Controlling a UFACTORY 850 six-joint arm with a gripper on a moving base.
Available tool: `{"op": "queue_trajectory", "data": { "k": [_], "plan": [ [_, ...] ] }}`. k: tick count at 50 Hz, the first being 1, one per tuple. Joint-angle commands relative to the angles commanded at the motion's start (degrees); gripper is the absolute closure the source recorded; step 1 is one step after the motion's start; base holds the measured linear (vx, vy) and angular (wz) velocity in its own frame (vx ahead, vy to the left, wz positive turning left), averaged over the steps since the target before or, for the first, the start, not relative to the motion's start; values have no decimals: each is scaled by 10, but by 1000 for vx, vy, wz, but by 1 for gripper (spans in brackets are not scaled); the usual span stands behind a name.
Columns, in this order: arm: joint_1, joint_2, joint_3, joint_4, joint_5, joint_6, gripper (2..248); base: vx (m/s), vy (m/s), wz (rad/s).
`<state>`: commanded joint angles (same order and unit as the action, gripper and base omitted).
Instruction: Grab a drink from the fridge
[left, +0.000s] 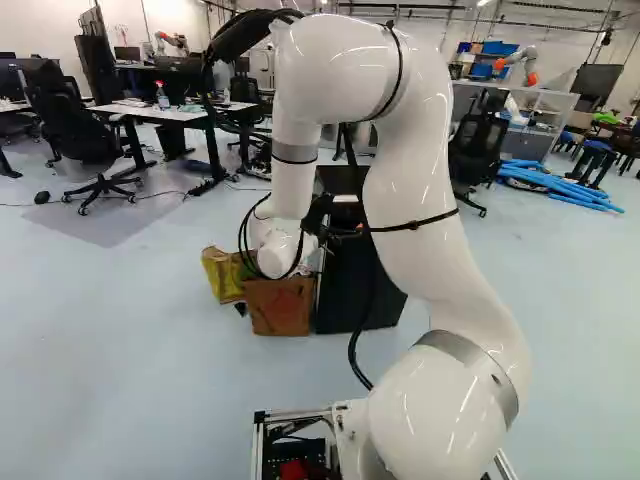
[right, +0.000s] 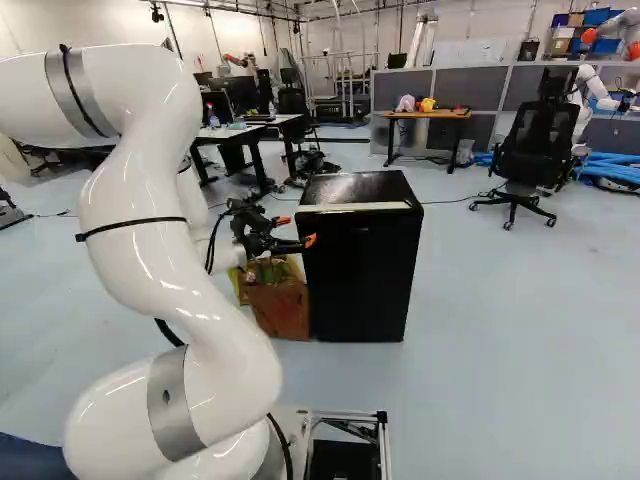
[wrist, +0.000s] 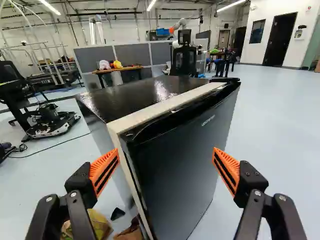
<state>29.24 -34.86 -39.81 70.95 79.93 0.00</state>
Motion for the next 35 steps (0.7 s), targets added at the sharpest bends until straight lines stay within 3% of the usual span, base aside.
{"op": "queue_trajectory", "data": {
  "k": [35],
  "plan": [
    [-12, -18, -33, 0, 0, 0, 3, 0, 0, 0]
  ]
}}
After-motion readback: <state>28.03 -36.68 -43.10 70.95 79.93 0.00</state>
